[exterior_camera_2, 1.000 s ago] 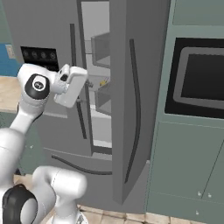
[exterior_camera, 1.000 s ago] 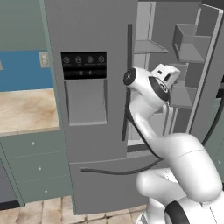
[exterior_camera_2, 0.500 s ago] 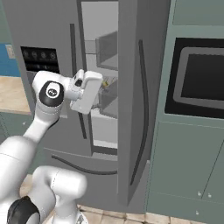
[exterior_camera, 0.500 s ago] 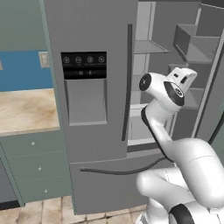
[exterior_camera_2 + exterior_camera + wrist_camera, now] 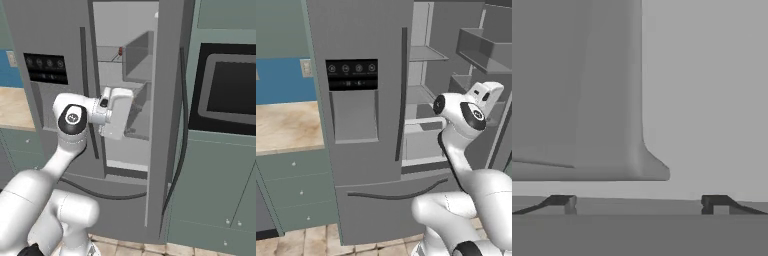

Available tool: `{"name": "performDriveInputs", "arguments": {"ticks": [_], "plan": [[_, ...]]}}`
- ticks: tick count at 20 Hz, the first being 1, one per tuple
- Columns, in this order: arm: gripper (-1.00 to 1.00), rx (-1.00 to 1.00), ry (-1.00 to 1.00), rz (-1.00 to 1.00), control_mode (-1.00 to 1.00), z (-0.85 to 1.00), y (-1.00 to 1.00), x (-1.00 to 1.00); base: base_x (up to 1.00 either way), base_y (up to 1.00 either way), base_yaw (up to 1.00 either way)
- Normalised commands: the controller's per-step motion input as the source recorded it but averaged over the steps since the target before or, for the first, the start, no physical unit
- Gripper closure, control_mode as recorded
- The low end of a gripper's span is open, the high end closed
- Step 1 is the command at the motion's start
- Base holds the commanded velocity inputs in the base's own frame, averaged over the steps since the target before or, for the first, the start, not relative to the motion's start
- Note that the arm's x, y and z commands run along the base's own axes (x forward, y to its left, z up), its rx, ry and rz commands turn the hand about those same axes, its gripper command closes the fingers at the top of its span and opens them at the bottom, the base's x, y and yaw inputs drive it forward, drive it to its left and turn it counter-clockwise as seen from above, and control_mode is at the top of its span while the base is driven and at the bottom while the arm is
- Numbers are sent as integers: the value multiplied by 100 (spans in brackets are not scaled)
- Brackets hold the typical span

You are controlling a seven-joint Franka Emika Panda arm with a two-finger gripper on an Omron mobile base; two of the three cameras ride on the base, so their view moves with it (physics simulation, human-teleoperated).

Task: Retrieve the sausage and cheese from the fridge and place them on the cutting board on the counter.

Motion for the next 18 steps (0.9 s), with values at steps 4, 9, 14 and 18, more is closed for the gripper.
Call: {"name": "performDriveInputs", "arguments": {"ticks": [4, 9, 14, 18], "plan": [[-100, -16, 0, -14, -100, 0, -49, -4, 0, 0, 0], [-100, -17, -1, -14, -100, 0, 0, -67, 0, 0, 0], [-100, -11, 0, -11, -100, 17, 9, -97, 0, 0, 0], [-100, -2, -3, 0, -100, 77, 29, -61, 0, 0, 0]]}}
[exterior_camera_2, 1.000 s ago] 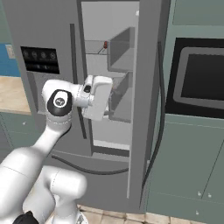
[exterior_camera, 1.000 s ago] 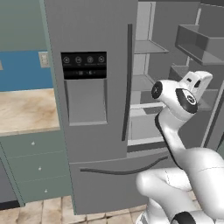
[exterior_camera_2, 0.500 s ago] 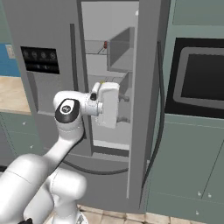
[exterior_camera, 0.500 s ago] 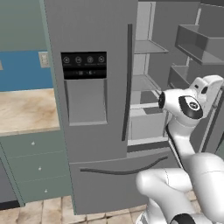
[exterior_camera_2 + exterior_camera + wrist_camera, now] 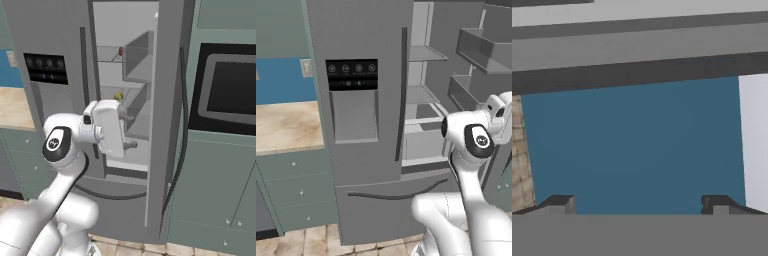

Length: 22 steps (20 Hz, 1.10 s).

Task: Retrieve the sausage and cheese from the fridge and place them on the cutting board on the counter.

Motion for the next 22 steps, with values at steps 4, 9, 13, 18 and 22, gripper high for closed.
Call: {"name": "performDriveInputs", "arguments": {"ticks": [4, 9, 13, 18, 22], "plan": [[-100, 12, -5, 0, -100, 84, 47, -5, 0, 0, 0], [-100, 19, -3, 0, -100, 25, 82, 0, 0, 0, 0], [-100, 32, -2, 0, -100, 0, 88, 15, 0, 0, 0], [-100, 38, -12, 0, -100, 0, 86, 15, 0, 0, 0], [-100, 44, -21, 0, -100, 7, 79, 9, 0, 0, 0]]}}
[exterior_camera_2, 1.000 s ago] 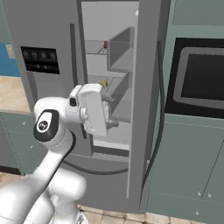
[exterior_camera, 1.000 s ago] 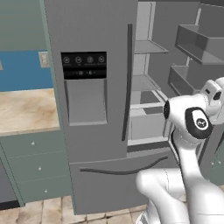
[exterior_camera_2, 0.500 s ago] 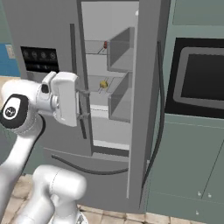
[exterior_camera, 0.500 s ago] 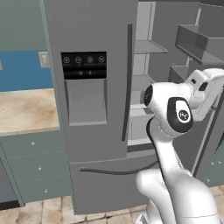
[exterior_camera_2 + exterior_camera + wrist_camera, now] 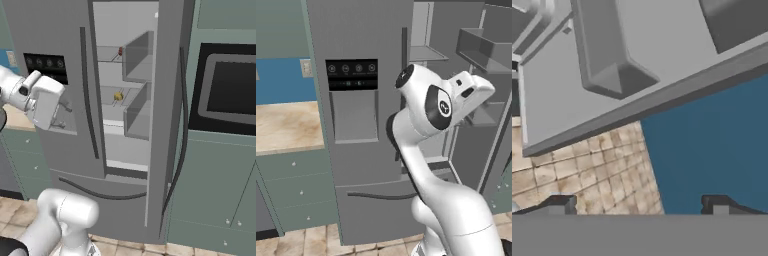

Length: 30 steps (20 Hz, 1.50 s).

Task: Retrieve the sausage and cheese from the fridge and place them on the cutting board on the counter.

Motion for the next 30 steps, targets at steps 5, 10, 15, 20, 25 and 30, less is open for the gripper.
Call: {"name": "performDriveInputs", "arguments": {"ticks": [5, 10, 15, 20, 25, 30], "plan": [[-100, 43, -30, 0, -100, 5, 57, 0, 0, 0, 0], [-100, 42, -49, 4, -100, 2, 2, 0, 0, 0, 0], [-100, 39, -44, 15, -100, -5, 0, 21, 0, 0, 0], [-100, 8, -13, 24, -100, 0, 36, 52, 0, 0, 0], [-100, -7, 10, 18, -100, -4, 36, 67, 0, 0, 0], [-100, -4, 8, 2, -100, -9, 0, 66, 0, 0, 0]]}}
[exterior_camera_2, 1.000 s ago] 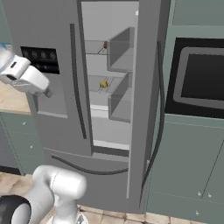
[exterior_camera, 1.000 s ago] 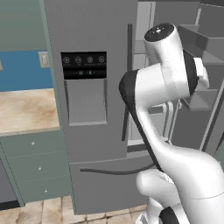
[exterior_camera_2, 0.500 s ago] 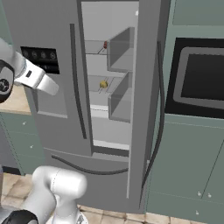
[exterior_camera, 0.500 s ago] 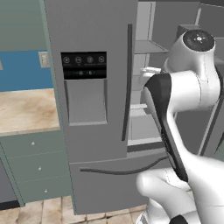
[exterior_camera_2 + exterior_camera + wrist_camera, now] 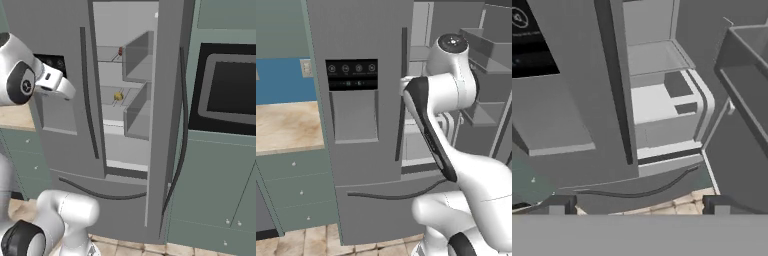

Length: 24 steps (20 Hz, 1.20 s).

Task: Retrieve the sausage and cheese from the fridge and place them on the cutting board on the counter.

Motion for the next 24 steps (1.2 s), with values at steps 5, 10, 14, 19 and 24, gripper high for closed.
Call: {"name": "performDriveInputs", "arguments": {"ticks": [5, 10, 14, 19, 24], "plan": [[-100, -7, -8, 2, -100, -33, 0, 65, 0, 0, 0], [-100, -2, -7, 8, -100, -15, 0, 66, 0, 0, 0], [-100, 0, 0, 7, -100, -7, 0, 71, 0, 0, 0], [-100, -2, -3, 5, -100, -16, 0, 69, 0, 0, 0], [-100, -3, 0, 4, -100, -22, 3, 68, 0, 0, 0]]}}
